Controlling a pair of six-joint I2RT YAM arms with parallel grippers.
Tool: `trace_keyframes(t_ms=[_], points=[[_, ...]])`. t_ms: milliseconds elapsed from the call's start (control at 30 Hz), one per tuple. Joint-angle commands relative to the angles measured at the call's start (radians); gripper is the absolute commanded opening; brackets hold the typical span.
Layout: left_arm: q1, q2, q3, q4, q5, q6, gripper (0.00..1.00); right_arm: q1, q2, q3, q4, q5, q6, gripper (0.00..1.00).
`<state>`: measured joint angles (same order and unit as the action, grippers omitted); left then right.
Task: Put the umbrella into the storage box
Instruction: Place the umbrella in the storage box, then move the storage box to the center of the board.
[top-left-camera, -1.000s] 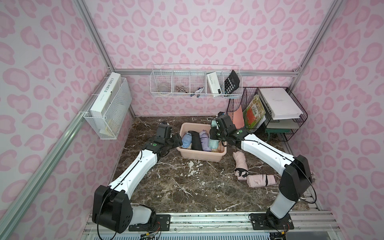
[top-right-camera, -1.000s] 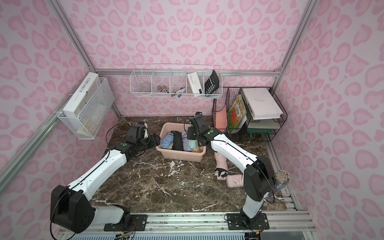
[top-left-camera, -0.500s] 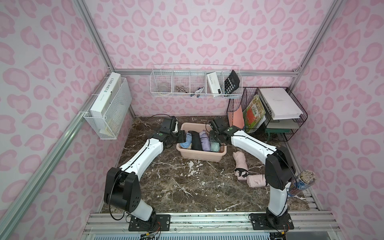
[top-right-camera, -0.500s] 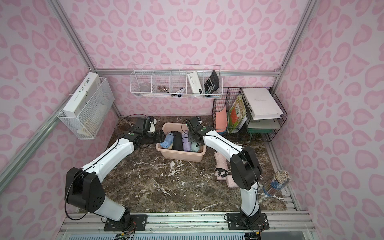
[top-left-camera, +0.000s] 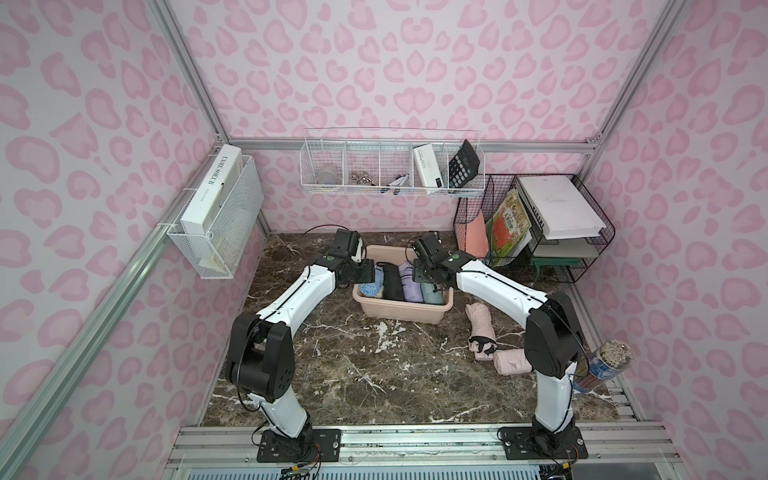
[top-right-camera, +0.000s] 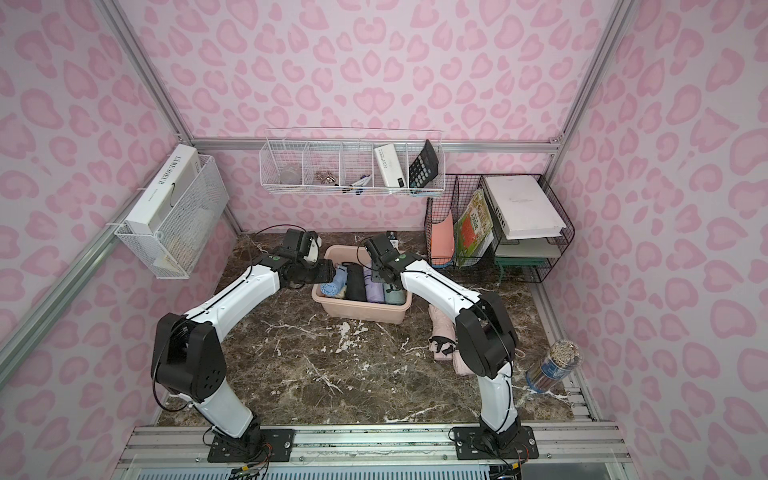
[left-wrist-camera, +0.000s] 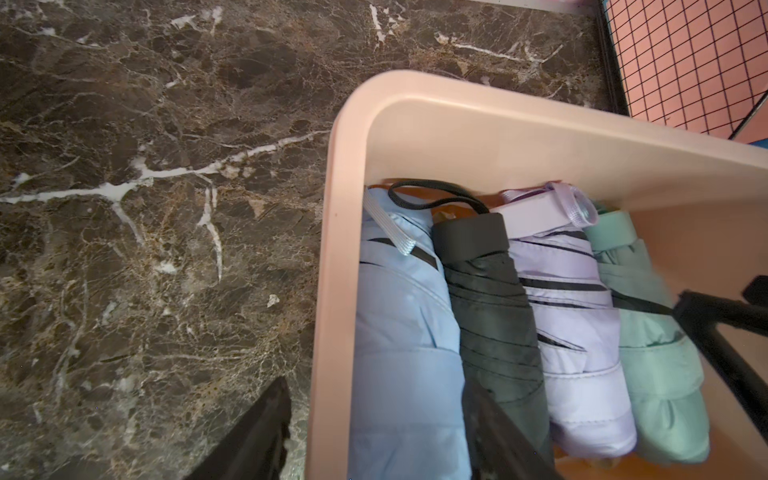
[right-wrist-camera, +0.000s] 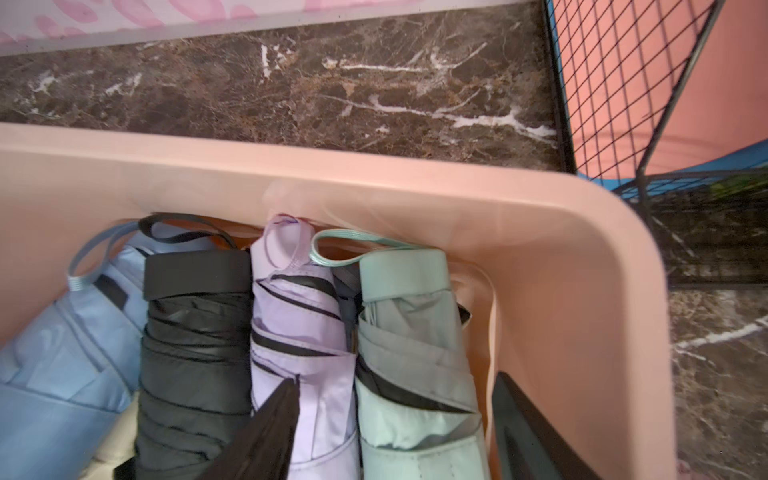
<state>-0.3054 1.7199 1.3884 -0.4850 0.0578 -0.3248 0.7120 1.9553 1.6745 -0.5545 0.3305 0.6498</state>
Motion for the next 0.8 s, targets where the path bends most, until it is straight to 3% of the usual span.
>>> trace_keyframes(t_ms=[0, 233, 633, 767], points=[[0.003, 0.021, 0.024, -0.007, -0.003, 0.032, 0.63, 0.013, -0.046, 0.002, 0.032, 0.047, -0.015, 0.68], [0.003, 0.061, 0.058, -0.017, -0.015, 0.081, 0.48, 0.030, -0.189, -0.113, 0.110, 0.089, -0.026, 0.67], [0.003, -0.006, -0.013, -0.054, -0.114, 0.163, 0.09, 0.001, -0.407, -0.360, 0.063, 0.124, -0.008, 0.65], [0.004, -0.064, -0.058, -0.073, -0.141, 0.180, 0.06, -0.027, -0.492, -0.460, 0.047, 0.111, -0.008, 0.66]])
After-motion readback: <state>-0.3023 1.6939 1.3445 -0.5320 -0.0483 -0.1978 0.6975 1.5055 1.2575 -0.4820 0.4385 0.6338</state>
